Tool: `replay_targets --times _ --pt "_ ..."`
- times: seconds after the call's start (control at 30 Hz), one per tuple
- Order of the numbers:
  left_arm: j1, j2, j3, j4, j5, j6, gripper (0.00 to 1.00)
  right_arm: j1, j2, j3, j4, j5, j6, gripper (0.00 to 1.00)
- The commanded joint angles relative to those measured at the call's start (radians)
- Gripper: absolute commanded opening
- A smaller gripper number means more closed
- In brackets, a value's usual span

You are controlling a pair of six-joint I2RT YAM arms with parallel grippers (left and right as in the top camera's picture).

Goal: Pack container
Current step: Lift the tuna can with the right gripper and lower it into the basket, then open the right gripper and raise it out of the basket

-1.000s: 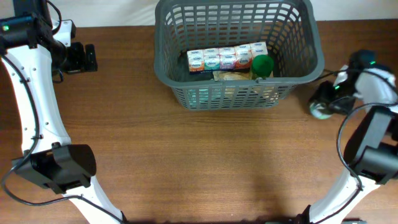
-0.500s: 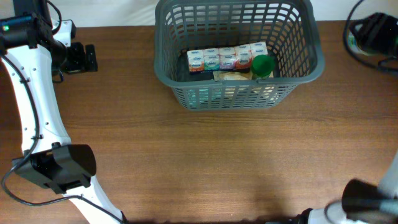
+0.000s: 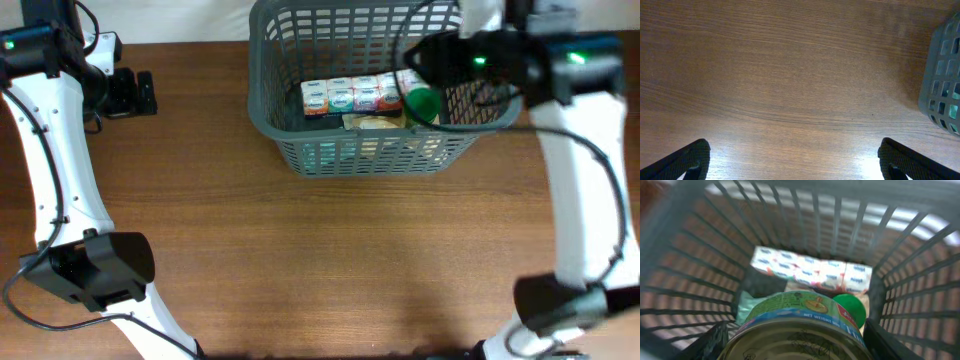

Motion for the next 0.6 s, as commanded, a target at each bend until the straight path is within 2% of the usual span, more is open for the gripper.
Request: replay_targets --times 0.0,0.13,0.23,0.43,0.57 --pt "0.002 -0.002 -0.004 -0.001 0.011 -0.013 0.99 0.020 0.111 0.006 0.000 0.036 -0.016 0.06" --pt "0.002 -0.002 -0.004 -0.001 0.011 -0.013 0.99 0.061 0.262 0.006 -0.032 0.028 -0.009 0.06" --pt "0.002 -0.002 -0.004 -0.001 0.011 -0.013 0.99 0.094 0.313 0.006 -0.039 0.029 -0.009 0.06" --pt "0.002 -0.002 -0.004 -0.001 0.011 -0.013 0.99 0.118 0.333 0.005 -0.031 0.037 -0.009 0.07" --pt "0.002 -0.002 -0.004 -0.001 0.011 -0.013 0.99 0.118 0.334 -0.055 -0.012 0.048 -0.010 0.08"
